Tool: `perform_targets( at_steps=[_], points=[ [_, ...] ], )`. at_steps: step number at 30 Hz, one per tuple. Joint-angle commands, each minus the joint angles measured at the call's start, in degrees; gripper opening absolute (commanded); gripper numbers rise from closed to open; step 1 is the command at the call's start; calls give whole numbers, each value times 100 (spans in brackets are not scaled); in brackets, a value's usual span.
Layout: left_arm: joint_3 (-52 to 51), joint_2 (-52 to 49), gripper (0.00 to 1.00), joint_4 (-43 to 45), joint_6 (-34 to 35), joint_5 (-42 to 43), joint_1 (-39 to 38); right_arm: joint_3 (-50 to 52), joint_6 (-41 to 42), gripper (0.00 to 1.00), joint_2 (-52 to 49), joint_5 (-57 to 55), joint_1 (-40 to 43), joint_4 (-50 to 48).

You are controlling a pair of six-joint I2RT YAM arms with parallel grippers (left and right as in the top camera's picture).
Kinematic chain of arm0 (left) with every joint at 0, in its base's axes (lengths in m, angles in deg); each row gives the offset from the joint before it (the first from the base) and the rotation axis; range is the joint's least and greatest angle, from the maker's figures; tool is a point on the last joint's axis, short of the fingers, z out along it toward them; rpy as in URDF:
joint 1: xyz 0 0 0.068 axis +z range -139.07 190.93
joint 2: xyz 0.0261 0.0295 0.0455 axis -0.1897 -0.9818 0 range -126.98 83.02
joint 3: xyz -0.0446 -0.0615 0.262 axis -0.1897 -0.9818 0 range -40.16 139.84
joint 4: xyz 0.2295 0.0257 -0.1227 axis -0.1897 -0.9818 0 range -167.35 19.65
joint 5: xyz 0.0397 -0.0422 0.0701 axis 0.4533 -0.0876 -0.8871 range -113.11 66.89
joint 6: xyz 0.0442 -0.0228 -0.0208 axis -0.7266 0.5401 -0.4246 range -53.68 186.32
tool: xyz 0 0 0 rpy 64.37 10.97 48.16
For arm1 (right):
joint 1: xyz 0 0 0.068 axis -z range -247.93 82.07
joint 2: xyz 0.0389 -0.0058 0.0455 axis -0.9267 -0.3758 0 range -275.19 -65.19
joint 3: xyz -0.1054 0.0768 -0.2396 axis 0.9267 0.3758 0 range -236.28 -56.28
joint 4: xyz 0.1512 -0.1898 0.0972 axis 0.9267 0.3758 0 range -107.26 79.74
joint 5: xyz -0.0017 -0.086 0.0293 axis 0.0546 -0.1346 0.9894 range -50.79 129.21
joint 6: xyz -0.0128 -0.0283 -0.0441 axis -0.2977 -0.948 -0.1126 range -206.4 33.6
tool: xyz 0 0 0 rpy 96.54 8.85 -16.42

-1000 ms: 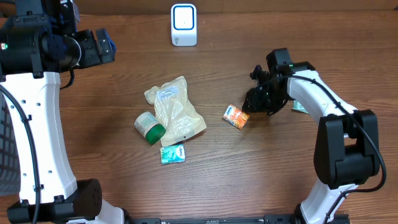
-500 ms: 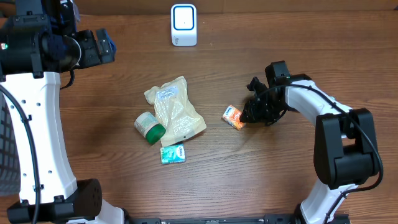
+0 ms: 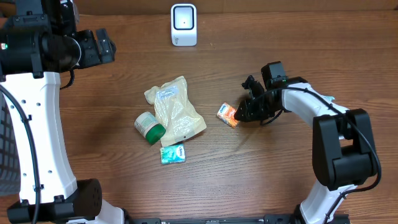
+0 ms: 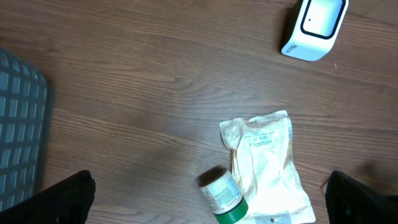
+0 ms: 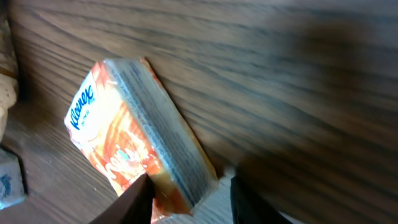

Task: Scan the item barcode
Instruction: 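Move the right gripper to the orange Kleenex pack and grasp it, then lift the Kleenex pack and hold it in front of the scanner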

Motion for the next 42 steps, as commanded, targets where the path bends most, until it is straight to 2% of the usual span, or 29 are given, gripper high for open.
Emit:
perform_targets(
  at_steps=[1,2,6,12,21,24,29,34,38,42],
  points=[
    [52,-17,100,22,63,-59,-11,280,-2,34,-37,-68,-146,-116],
    [52,-17,99,22,63,-59,-11,280,-4,30,-37,-26,-168,-116],
    [52,-17,100,24,63,-59,-11,278,-2,4,-37,221,-199,-98],
    [52,-17,100,22,63,-59,-11,11,-4,4,-26,1086,-120,337],
    [52,-17,100,22,63,-59,-11,-1198,26,4,232,3751,203,1508],
    [52,-17,100,22,63,-59,-11,-1469,411,4,251,4468,273,1611],
    [52,-20,100,22,63,-59,-11,-1628,1176,4,251,6406,466,1268],
    [52,-17,100,22,63,-59,-11,-1633,2516,4,251,6463,643,1005],
    [52,-17,99,22,63,-59,-11,-1633,3010,4,251,6463,785,887],
    [52,-17,100,22,63,-59,-11,-1637,3136,4,251,6463,909,872]
  ],
)
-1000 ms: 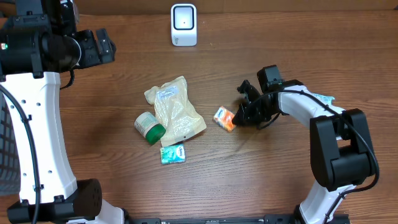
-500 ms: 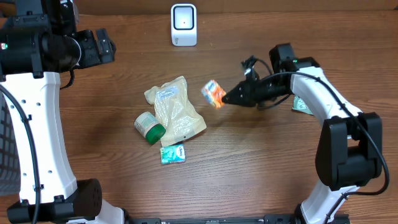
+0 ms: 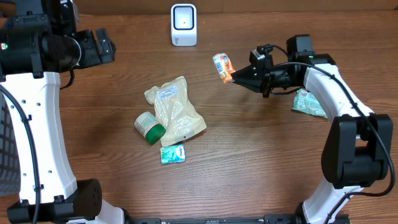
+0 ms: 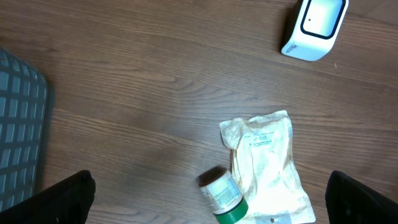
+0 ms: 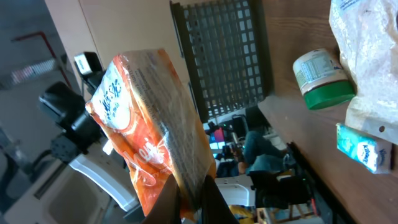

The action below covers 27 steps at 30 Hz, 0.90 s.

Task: Scan the item barcode
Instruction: 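Lift the Kleenex pack and hold it in front of the scanner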

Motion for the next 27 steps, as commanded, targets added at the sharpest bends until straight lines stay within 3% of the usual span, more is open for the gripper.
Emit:
perform_targets(
  at_steps=[1,10,19,23,27],
  points=[
    [52,-17,100,22,63,-55,-11,-144,398,4,181,249,96,-22],
    [52,-17,99,22,63,-57,-11,-144,352,4,181,-234,105,-262],
    [52,-17,100,22,63,-57,-11,-144,197,4,181,-4852,-354,-192],
    [52,-17,99,22,63,-57,-11,-264,201,4,181,-5910,-671,-168],
    [52,-17,100,22,63,-57,-11,-1187,203,4,168,-7121,-1047,306]
  ],
)
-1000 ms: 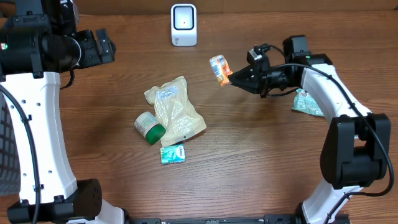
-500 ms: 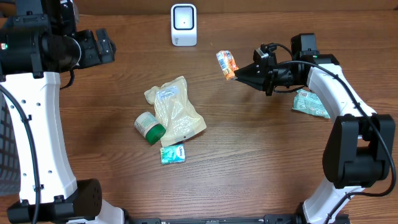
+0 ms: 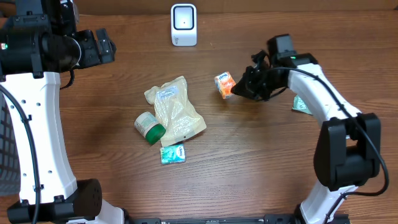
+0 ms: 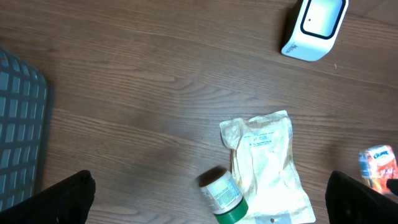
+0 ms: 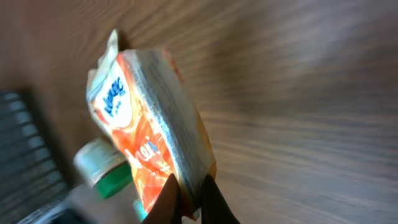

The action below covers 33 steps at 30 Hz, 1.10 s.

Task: Scan the item barcode
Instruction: 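Lift the Kleenex pack and hold it in front of the scanner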

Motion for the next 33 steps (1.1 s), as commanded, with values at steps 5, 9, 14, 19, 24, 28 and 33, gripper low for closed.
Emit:
perform_targets(
  at_steps=[5,9,14,19,24,28,33],
  points=[
    [52,-17,99,22,63,-57,-11,-2389,-90,4,63,-3248,-715,533],
    [52,-17,99,22,63,-57,-11,-2951,-597,4,-61,-4828,-1213,-107],
    [52,-17,100,22,63,-57,-11,-2951,-1950,4,-433,-6365,-1762,-1998],
    [52,-17,100,22,63,-57,-11,-2951,-3659,4,-1198,-6926,-2011,-4144],
    [52,-17,99,22,63,-57,-11,-2951,-5289,4,-2162,-6708,-2020,-6002],
    [52,-17,100,22,63,-57,-11,-2951,-6463,4,-2822,-6192,-2020,-6710],
    [52,-17,100,22,63,-57,-11,-2949,-7702,4,-3493,-5786,-2037,-7123]
  ],
)
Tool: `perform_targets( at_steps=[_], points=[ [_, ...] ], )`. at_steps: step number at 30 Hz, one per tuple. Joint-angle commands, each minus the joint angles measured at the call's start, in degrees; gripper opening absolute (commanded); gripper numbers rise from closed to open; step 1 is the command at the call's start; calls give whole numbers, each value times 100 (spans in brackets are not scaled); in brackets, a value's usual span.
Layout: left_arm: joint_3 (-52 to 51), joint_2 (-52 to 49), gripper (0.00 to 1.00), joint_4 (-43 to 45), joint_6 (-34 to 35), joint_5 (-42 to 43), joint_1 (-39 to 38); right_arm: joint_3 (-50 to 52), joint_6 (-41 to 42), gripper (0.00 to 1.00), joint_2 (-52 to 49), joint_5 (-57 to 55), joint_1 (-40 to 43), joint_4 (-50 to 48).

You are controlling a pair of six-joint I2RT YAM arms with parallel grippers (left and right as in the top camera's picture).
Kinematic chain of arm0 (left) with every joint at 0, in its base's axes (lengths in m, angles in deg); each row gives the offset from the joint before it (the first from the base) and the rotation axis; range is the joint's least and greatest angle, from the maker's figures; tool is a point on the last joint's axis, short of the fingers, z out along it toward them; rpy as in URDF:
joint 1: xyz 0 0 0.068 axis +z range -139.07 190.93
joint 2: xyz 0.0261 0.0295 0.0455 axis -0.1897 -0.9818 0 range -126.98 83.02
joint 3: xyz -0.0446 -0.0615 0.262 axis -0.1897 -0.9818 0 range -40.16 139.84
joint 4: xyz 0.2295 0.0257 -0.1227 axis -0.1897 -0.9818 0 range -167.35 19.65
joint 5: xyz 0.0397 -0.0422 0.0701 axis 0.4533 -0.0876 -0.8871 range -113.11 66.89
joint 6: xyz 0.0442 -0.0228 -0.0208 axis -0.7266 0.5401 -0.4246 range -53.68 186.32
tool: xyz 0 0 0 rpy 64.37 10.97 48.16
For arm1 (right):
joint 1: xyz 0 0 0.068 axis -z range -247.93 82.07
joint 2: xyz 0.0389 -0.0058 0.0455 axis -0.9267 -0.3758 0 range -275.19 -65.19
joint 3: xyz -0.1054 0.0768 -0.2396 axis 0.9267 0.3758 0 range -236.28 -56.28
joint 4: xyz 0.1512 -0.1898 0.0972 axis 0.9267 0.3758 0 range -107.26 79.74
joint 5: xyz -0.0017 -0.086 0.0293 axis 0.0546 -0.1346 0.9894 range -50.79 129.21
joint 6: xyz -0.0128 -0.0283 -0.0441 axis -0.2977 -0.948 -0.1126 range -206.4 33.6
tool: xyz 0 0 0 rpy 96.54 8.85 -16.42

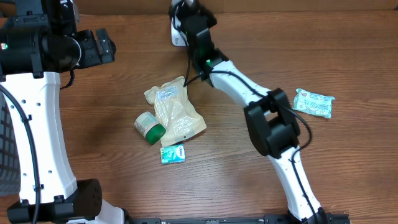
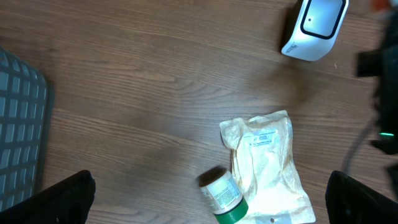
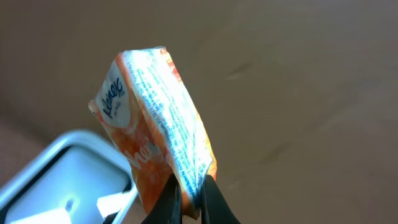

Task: Scan the item barcode
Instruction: 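Lift the Kleenex pack and hold it in front of the scanner, then carry the Kleenex pack right and release it beside the wipes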

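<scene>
An orange Kleenex tissue pack (image 3: 158, 130) is pinched at its lower edge by my right gripper (image 3: 189, 200), which is shut on it. The pack is held up just beside the white scanner (image 3: 62, 177), which shows at the lower left of the right wrist view. From overhead, my right arm reaches across to the scanner (image 1: 176, 38) at the table's back edge and covers most of it; the pack is hidden there. In the left wrist view the scanner (image 2: 313, 26) stands at the top right. My left gripper (image 2: 211, 202) hangs open, high over the table's left side.
A cream pouch (image 1: 176, 112) and a white bottle with a green cap (image 1: 149, 127) lie mid-table, with a small teal packet (image 1: 173, 154) in front of them. A green packet (image 1: 314, 102) lies at the right. A grey basket (image 2: 22, 124) sits at the left.
My right gripper, still shut on the tissue pack, has moved from mid-table right of the pouch to the scanner at the back edge. The left arm has not moved.
My right gripper was open around the tissue pack lying on the table right of the pouch. Then it held the pack raised near the back. Then the pack was lower, mid-table. Now it is held right at the scanner. The left arm stayed still.
</scene>
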Motion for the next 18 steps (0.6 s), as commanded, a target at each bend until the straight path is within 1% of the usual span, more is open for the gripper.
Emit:
perform_targets(
  at_steps=[1,6,10,14,18],
  points=[
    [52,-17,100,22,63,-59,-11,-52,-1497,4,-435,332,-22,-140],
    [52,-17,100,22,63,-59,-11,-52,-1515,4,-584,267,-24,-212],
    [52,-17,100,22,63,-59,-11,-55,-1587,4,-584,114,-24,-511],
    [52,-17,100,22,63,-59,-11,-55,-1617,4,-584,129,-72,-588],
    [52,-17,100,22,63,-59,-11,-55,-1290,4,-575,142,-133,-590]
  ],
)
